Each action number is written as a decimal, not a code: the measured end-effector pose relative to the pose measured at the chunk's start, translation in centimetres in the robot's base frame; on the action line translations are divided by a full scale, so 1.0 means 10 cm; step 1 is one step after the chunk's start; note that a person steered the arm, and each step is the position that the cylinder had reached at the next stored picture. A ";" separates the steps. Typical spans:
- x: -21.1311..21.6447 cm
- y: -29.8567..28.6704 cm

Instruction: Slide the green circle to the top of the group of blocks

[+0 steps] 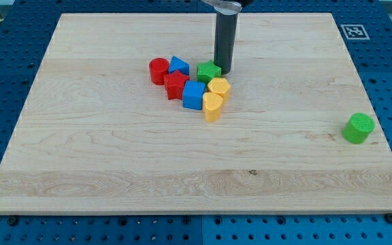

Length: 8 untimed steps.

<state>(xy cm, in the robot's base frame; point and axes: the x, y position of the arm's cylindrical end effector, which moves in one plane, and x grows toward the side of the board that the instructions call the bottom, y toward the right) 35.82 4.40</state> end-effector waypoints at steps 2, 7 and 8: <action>-0.07 1.13; 1.72 2.76; 1.84 2.34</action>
<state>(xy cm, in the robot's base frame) 54.19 27.76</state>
